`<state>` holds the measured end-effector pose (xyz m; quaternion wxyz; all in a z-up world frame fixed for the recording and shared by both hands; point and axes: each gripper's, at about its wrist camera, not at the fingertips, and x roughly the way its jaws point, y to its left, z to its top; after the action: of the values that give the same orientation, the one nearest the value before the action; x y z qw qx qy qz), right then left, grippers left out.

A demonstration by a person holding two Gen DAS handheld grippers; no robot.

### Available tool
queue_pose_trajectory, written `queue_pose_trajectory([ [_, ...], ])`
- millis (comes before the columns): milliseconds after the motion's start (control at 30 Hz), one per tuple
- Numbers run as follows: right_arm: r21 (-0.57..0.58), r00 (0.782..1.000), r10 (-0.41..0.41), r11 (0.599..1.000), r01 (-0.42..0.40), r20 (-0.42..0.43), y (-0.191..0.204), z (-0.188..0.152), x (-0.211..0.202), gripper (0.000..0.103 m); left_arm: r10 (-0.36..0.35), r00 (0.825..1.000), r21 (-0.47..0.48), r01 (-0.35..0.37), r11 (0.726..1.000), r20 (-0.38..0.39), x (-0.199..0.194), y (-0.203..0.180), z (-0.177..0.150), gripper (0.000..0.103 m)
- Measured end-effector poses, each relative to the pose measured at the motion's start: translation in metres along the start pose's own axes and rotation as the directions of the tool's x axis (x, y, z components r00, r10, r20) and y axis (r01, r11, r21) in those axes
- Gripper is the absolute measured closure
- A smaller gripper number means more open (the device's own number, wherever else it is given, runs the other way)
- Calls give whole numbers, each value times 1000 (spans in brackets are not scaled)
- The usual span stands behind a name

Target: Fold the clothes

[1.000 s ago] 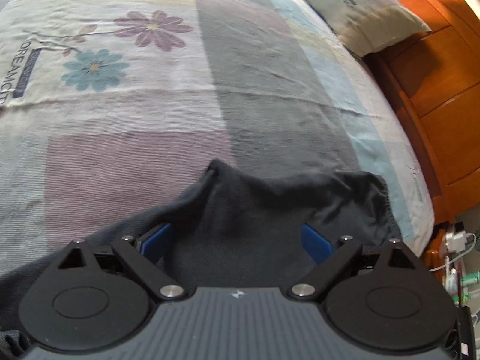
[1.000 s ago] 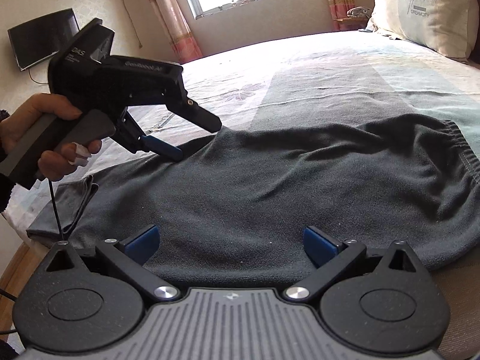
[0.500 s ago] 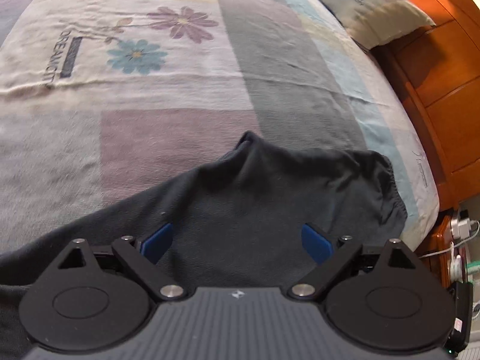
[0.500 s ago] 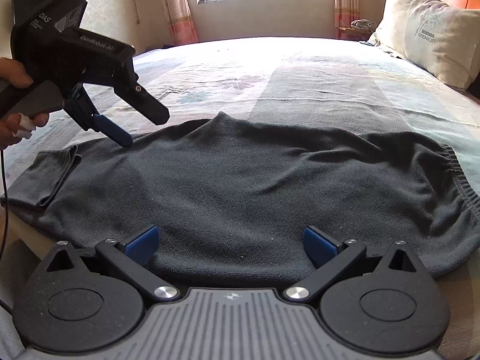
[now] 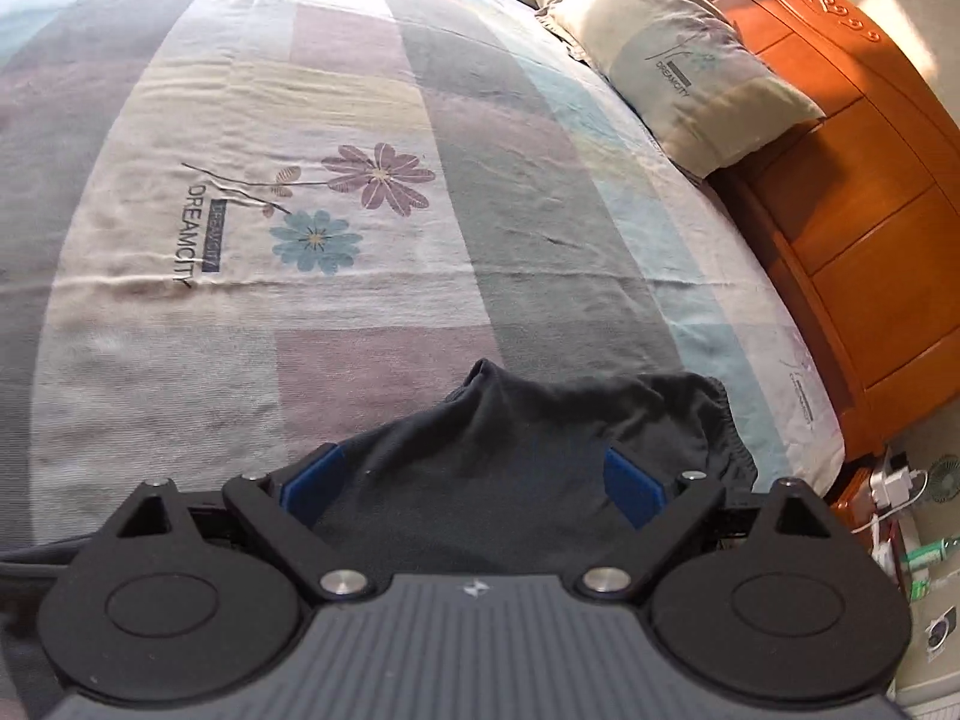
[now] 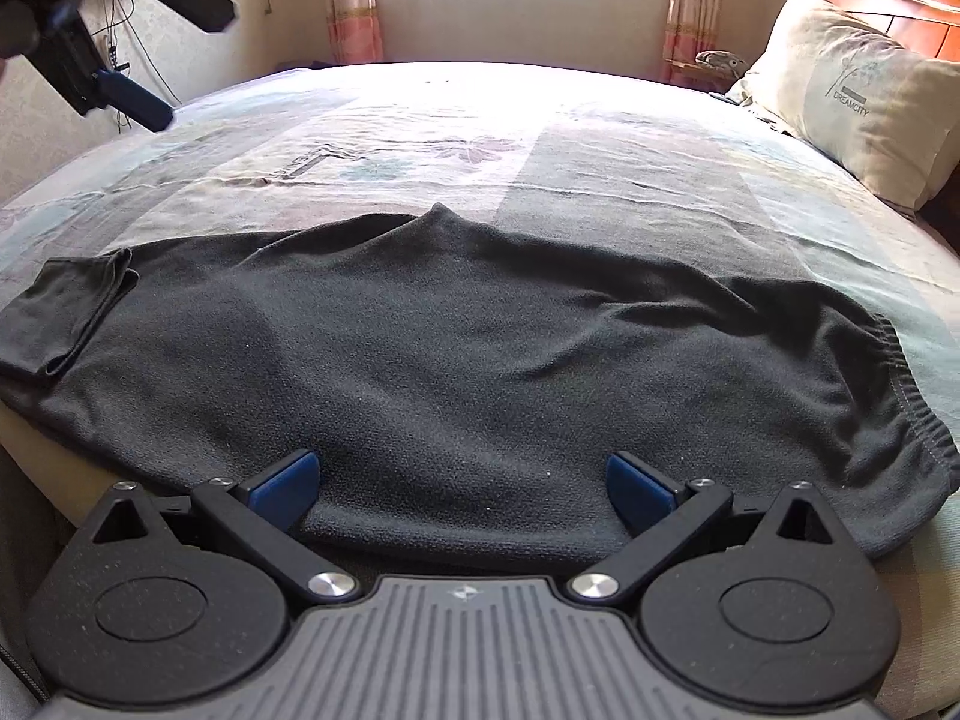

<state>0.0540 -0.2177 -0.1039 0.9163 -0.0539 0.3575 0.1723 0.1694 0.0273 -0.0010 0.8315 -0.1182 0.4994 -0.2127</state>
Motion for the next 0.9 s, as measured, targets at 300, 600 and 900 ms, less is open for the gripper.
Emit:
queue_pose_trajectory([
  [300,5,1000,-23,1000,23,-12,3,2,2,0,116,991,106,-108,988,-69,13,30,-89,7],
  [600,14,999,-48,999,49,-23,7,3,3,0,110,994,138,-106,985,-21,18,39,-147,7],
  [900,19,998,-54,998,55,-26,8,4,3,0,139,990,88,-141,986,30,17,43,-159,7],
])
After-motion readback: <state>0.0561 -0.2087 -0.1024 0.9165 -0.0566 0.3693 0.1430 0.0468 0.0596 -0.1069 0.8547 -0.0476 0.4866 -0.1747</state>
